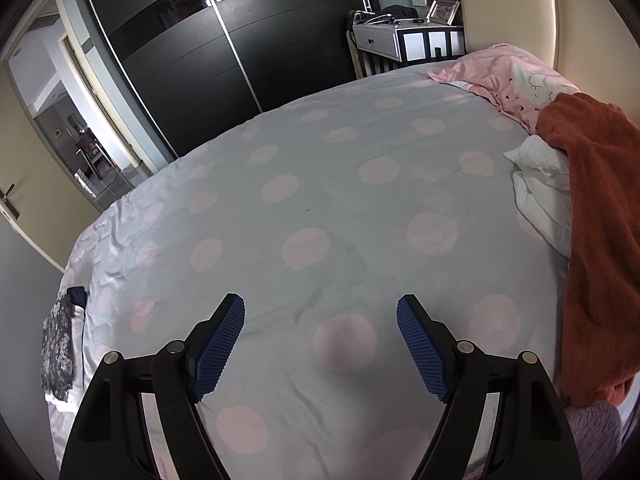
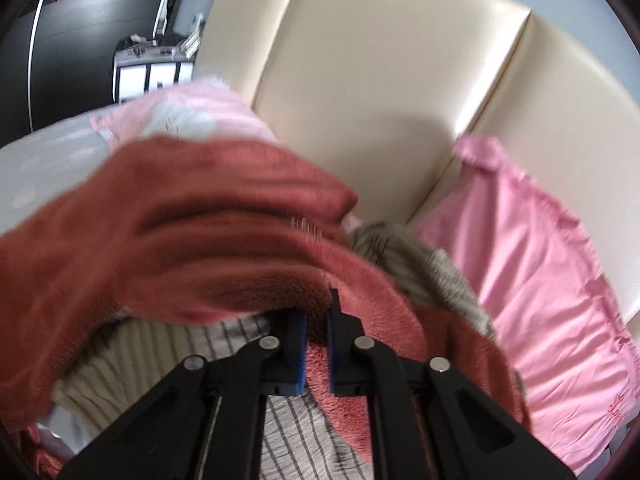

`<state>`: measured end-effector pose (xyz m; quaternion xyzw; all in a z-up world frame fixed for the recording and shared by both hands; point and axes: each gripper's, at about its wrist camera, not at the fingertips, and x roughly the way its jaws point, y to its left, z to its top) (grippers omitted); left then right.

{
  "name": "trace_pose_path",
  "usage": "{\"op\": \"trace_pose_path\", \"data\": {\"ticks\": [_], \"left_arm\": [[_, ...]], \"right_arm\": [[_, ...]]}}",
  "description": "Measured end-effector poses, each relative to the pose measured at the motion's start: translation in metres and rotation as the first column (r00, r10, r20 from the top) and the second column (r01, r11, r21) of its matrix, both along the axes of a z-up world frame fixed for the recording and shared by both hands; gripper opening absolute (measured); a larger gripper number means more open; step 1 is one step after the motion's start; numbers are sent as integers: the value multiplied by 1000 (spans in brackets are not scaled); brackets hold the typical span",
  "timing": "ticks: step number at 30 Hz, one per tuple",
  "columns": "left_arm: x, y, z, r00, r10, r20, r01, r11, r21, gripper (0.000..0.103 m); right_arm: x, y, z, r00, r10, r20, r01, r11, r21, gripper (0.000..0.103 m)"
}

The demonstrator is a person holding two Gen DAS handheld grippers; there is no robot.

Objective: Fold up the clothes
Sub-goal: 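Reach the right gripper into the rust-red fleece and grasp it, then lift the rust-red fleece with the right gripper and drag it onto the open bed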

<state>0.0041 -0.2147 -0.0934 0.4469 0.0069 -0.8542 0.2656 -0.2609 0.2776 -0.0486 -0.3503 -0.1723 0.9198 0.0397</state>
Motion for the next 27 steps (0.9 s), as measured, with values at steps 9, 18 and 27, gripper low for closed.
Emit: {"op": "trace_pose_path", "data": {"ticks": [9, 18, 27], "left_arm": [[68, -27, 49, 989, 58, -139, -59, 998, -6, 80], [169, -86, 88, 951, 184, -247, -194, 981, -19, 80], [260, -133, 76, 912, 335, -237, -341, 940, 17, 80]], "right_arm": [[54, -105, 130, 961, 205, -187, -216, 975, -44, 6], [162, -293, 210, 819, 522, -239, -547, 836, -50, 6], [328, -479, 146, 500, 861, -99, -861, 482, -161, 6]]}}
